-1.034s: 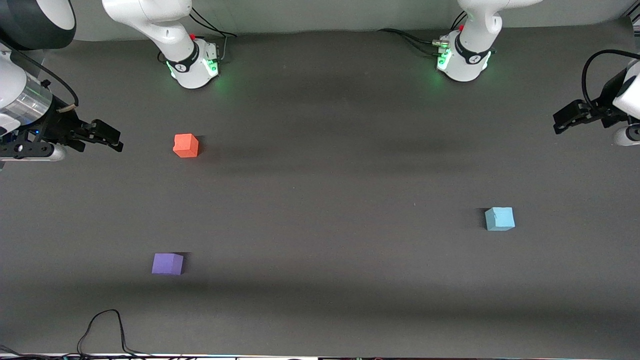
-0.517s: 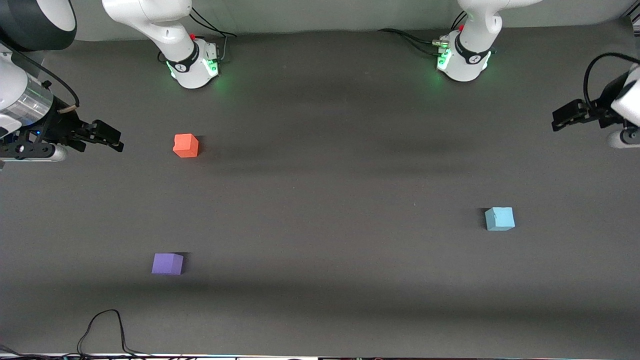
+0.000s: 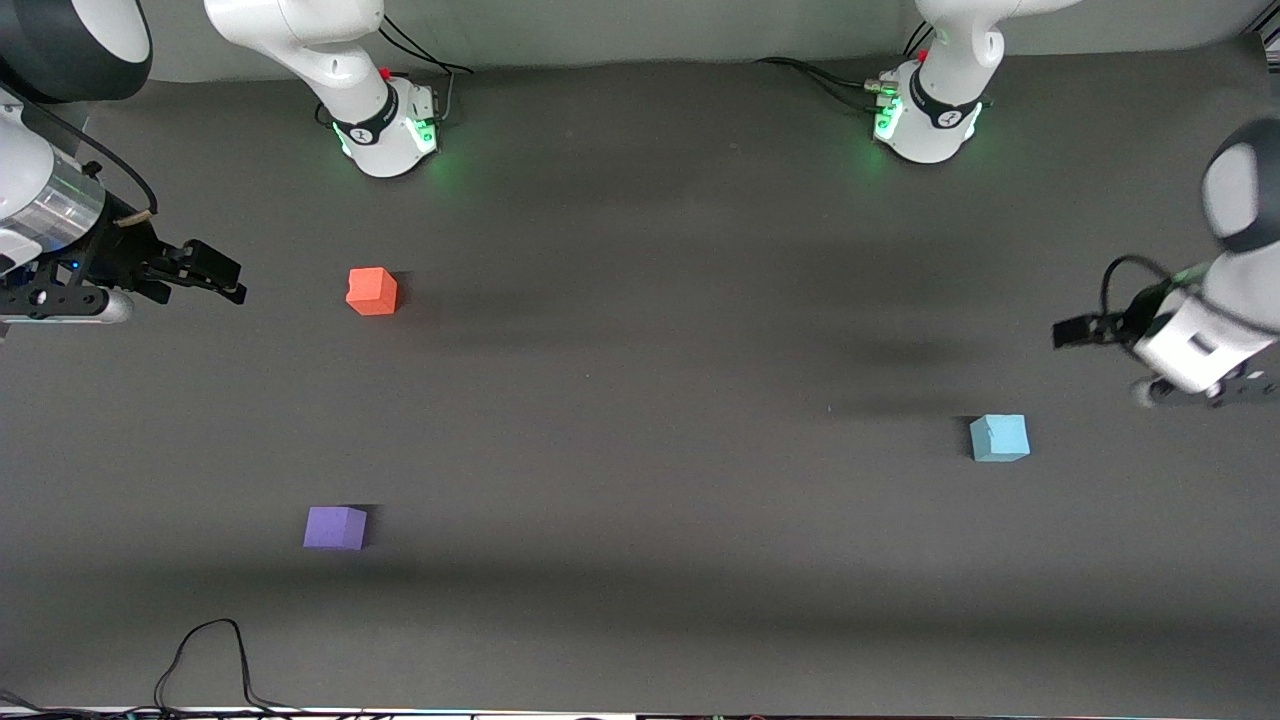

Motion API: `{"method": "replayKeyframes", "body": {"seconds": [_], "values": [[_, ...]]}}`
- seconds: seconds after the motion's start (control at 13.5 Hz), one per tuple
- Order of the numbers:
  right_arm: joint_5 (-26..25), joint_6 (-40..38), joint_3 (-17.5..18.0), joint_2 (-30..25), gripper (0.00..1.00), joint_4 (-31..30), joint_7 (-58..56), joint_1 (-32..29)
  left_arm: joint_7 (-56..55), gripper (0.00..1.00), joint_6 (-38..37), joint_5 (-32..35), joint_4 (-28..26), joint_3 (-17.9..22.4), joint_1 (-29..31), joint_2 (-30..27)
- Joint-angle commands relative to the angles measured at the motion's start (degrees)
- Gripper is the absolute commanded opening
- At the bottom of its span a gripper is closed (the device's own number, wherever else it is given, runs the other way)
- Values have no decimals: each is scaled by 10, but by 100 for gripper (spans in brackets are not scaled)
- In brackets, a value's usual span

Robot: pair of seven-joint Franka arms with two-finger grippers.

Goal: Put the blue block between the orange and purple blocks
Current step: 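Lower the left gripper onto the light-blue block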

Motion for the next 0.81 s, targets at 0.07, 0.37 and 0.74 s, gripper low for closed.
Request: {"method": "replayKeyframes", "body": {"seconds": [0.07, 0.37, 0.74], "values": [[0, 5, -14, -15, 100, -14, 3, 5, 10, 100, 103, 7, 2, -1, 2, 90], [4, 6, -18, -15, 100, -16, 3, 5, 10, 100, 195, 9, 4, -1, 2, 175], [6, 14, -24, -15, 100, -24, 3, 5, 11, 100, 259, 10, 3, -1, 1, 225]]}}
